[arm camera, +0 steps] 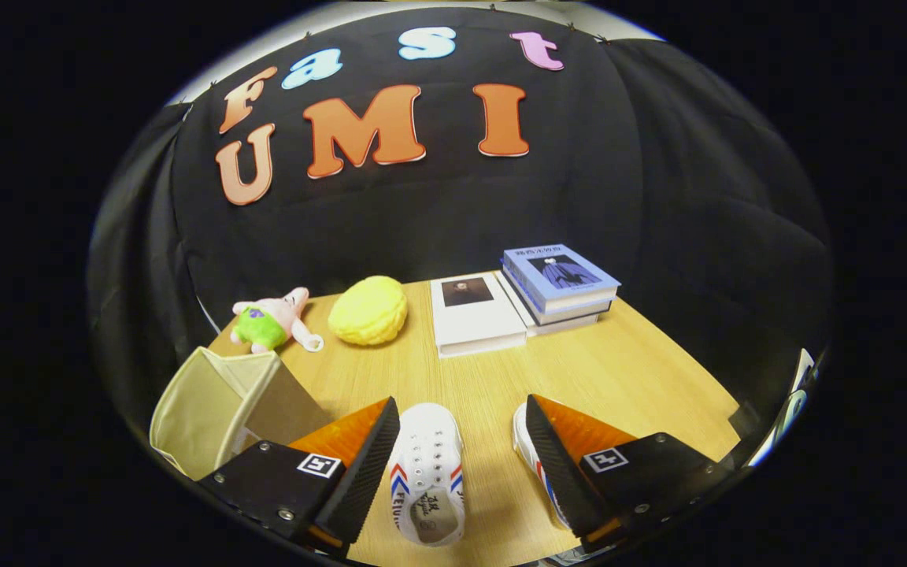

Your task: Open the storage box then place both shoes into the box .Put the left shoe in first, then the right shoe, with the right side of both shoes facing outward in a uniform manner.

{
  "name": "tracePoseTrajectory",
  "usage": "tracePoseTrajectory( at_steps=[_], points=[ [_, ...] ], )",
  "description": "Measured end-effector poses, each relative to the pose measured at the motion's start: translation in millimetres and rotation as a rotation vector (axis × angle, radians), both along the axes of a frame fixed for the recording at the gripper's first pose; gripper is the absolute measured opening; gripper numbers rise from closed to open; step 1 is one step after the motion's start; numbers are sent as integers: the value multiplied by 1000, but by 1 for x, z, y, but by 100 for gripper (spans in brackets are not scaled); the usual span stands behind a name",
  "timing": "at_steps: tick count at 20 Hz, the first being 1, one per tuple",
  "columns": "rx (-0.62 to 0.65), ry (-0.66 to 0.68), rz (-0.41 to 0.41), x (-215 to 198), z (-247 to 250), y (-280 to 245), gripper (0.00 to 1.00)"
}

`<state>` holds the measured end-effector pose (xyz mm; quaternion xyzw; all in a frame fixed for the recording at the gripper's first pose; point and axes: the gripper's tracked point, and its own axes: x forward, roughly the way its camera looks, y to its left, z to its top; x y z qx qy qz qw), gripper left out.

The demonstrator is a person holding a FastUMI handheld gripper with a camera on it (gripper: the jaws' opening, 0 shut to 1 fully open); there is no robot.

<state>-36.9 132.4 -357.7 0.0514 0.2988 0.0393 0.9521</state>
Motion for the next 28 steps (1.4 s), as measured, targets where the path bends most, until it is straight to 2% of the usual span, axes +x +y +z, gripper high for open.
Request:
tracePoseTrajectory(
  at_steps=[2, 7, 10, 13, 14, 15, 16, 17, 20, 24, 28],
  points=[
    [22, 52, 21, -8, -28, 9, 92],
    [44, 167, 45, -31, -89, 15, 62],
    [66, 225, 55, -42, -113, 21, 51],
    [97, 249, 64, -44, -120, 28, 30],
    [94, 265, 58, -45, -123, 29, 28],
    [89, 268, 53, -44, -123, 29, 20],
    [86, 272, 34, -43, -123, 28, 16],
    [90, 269, 27, -44, -122, 30, 3],
    [38, 241, 30, -43, -118, 30, 0],
    [109, 195, 4, -34, -93, 42, 0],
    [75, 157, -18, -27, -71, 30, 0]
  ],
)
